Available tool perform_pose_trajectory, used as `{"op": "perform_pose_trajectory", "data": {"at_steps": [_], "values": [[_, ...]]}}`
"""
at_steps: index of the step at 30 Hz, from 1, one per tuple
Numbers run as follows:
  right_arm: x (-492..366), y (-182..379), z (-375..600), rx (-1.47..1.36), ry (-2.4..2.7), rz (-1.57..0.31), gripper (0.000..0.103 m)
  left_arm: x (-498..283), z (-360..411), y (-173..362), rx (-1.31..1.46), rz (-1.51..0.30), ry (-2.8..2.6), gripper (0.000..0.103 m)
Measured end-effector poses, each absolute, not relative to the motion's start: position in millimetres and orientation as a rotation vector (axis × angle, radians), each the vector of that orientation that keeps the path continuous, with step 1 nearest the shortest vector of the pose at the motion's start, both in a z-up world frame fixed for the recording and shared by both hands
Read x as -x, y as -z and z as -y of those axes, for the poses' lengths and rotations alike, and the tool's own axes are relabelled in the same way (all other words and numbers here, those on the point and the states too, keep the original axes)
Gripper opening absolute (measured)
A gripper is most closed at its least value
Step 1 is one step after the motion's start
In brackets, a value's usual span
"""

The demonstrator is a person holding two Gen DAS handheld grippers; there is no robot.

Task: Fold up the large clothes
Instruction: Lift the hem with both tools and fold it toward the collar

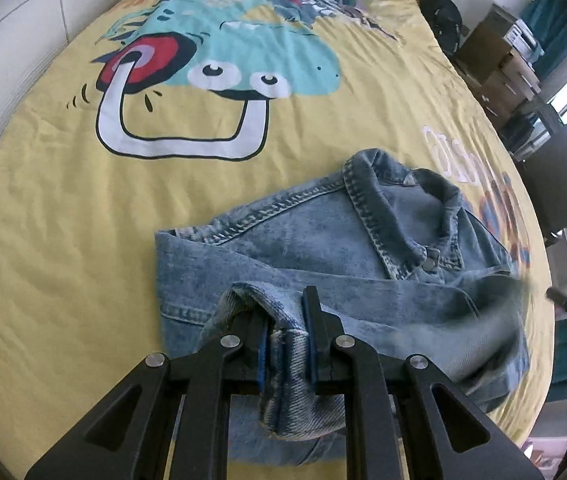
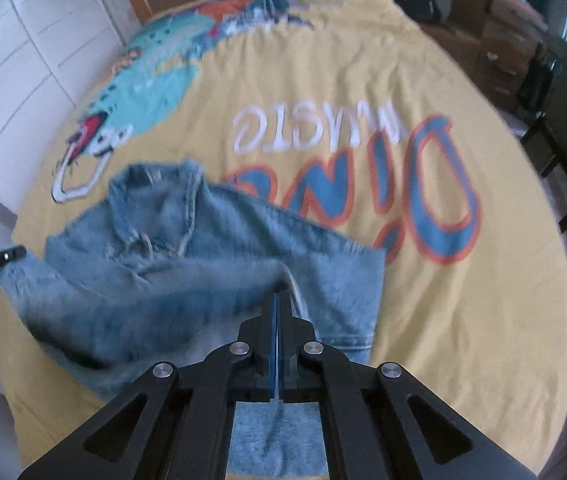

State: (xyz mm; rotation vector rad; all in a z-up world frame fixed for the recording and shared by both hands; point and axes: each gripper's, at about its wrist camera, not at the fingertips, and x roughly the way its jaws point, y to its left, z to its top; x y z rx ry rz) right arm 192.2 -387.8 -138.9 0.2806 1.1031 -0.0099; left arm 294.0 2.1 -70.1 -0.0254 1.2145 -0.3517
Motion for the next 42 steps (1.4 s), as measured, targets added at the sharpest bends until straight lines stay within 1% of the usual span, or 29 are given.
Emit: {"op": "perform_pose_trajectory", "data": {"at_steps": [8, 9, 10, 11, 12, 13, 15, 17, 19, 21, 24, 25, 26, 27, 29, 31, 33, 35, 39, 42], "values": [[-191, 169, 389, -0.319, 0.017, -1.149, 0.002, -285, 0, 70, -0.028, -1.194, 0.335, 0.012], [-193, 171, 389, -0.316, 0.021, -1.157, 0.009, -284, 0, 70, -0.031, -1.193, 0.335, 0.012], [-196, 172, 390, -0.308, 0.029, -1.161, 0.022, -283, 0, 70, -0.037, -1.192, 0.335, 0.012], [-199, 173, 389, -0.295, 0.037, -1.168, 0.03, -283, 1, 70, -0.041, -1.192, 0.334, 0.012], [-203, 174, 388, -0.283, 0.039, -1.174, 0.043, -282, 1, 71, -0.047, -1.191, 0.335, 0.012], [-206, 175, 388, -0.271, 0.037, -1.182, 0.048, -281, 1, 72, -0.049, -1.192, 0.336, 0.012], [-212, 179, 386, -0.25, 0.026, -1.201, 0.049, -281, 0, 73, -0.047, -1.195, 0.338, 0.012], [-218, 186, 384, -0.239, 0.006, -1.225, 0.052, -281, -2, 75, -0.034, -1.2, 0.339, 0.013], [-225, 194, 380, -0.219, -0.002, -1.245, 0.062, -282, -3, 77, -0.029, -1.205, 0.339, 0.013], [-229, 204, 378, -0.203, -0.007, -1.269, 0.069, -282, -4, 80, -0.03, -1.211, 0.337, 0.013], [-233, 224, 372, -0.212, -0.05, -1.322, 0.072, -280, -5, 84, -0.033, -1.223, 0.34, 0.013], [-234, 229, 369, -0.195, -0.055, -1.328, 0.074, -280, -6, 86, -0.033, -1.225, 0.34, 0.013], [-234, 232, 367, -0.182, -0.06, -1.324, 0.075, -280, -6, 87, -0.034, -1.229, 0.341, 0.013], [-233, 232, 366, -0.18, -0.059, -1.317, 0.074, -279, -7, 89, -0.035, -1.232, 0.341, 0.013], [-232, 227, 364, -0.204, -0.082, -1.302, 0.049, -279, -9, 90, -0.027, -1.232, 0.341, 0.013], [-230, 219, 361, -0.194, -0.102, -1.282, 0.018, -280, -11, 88, 0.0, -1.232, 0.346, 0.013], [-227, 205, 356, -0.134, -0.092, -1.252, 0.014, -283, -13, 84, 0.029, -1.231, 0.353, 0.013], [-224, 186, 357, -0.091, -0.058, -1.193, 0.013, -288, -15, 77, 0.056, -1.227, 0.358, 0.013], [-221, 142, 385, -0.169, 0.035, -1.044, 0.012, -308, -22, 63, 0.159, -1.233, 0.358, 0.013], [-224, 126, 406, -0.212, 0.09, -0.995, 0.012, -322, -19, 64, 0.13, -1.228, 0.313, 0.013]]}}
